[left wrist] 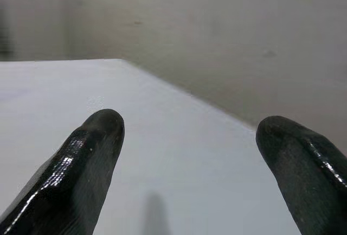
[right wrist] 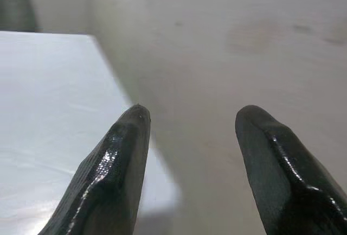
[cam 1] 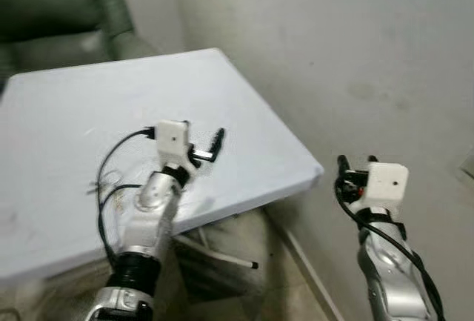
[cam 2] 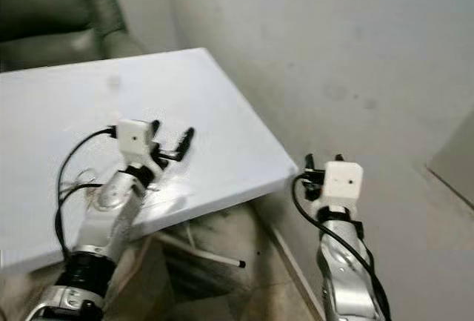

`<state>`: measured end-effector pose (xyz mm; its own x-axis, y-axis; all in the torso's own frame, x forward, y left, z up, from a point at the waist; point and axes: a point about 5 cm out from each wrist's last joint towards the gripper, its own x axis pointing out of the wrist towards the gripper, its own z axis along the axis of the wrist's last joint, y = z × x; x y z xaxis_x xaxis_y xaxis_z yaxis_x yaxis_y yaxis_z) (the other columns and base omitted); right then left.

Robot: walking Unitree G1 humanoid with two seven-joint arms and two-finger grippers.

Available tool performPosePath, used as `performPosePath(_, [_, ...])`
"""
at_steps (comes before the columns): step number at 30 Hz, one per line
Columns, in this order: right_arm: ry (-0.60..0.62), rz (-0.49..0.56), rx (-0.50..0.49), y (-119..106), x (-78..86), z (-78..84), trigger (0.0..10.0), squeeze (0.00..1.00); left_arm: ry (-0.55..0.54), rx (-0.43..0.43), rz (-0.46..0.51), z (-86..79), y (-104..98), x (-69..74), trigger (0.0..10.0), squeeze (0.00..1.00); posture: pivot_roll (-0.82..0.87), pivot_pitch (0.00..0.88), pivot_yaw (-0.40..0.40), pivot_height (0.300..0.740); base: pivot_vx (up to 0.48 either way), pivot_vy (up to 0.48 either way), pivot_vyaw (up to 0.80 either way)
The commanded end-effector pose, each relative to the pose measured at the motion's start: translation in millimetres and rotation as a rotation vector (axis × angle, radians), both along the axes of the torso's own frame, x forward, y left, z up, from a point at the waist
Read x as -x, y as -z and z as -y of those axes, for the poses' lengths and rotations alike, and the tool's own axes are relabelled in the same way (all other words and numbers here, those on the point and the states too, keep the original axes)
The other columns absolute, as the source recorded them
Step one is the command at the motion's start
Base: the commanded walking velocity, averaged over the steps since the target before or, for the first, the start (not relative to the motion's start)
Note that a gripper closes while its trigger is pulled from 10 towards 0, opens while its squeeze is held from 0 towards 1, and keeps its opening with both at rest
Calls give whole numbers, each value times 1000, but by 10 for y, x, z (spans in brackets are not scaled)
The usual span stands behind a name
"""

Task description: Hang keys on a hook

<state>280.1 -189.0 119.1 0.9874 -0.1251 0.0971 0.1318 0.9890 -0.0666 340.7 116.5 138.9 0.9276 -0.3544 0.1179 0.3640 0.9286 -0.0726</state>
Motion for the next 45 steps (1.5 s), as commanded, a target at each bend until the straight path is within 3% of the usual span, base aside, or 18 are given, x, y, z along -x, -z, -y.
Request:
performPosePath(1, [-24,9,-5,-31,-18,-58,10000,0,-9,-12,5,-36,-28,-12,10000,0,-57,0,-24,740,0,0,800])
performPosePath(15, [-33,10,-12,-29,-28,-78,10000,0,-14,-18,9,-53,-42,-16,10000,0,-51,0,-24,740,0,0,789])
performPosePath(31, [-61,14,-78,3,12,-93,10000,0,-5,3,-2,-83,42,42,10000,0,-52,0,-21,740,0,0,0])
performPosePath(32, [-74,19,-94,0,25,-101,10000,569,0,15,-3,-90,55,59,10000,0,-54,0,-21,740,0,0,0])
performPosePath(33, [-86,23,-111,-1,34,-108,10000,1000,6,27,-4,-95,64,74,10000,0,-54,0,-21,740,0,0,0])
performPosePath(37, [-102,35,-159,-14,51,-119,10000,1000,5,24,-10,-100,73,89,10000,0,-52,0,-25,740,0,0,0])
performPosePath(45, [-118,40,-155,-16,62,-129,10000,1000,-1,32,-3,-104,49,88,10000,0,-47,0,-30,740,0,0,0])
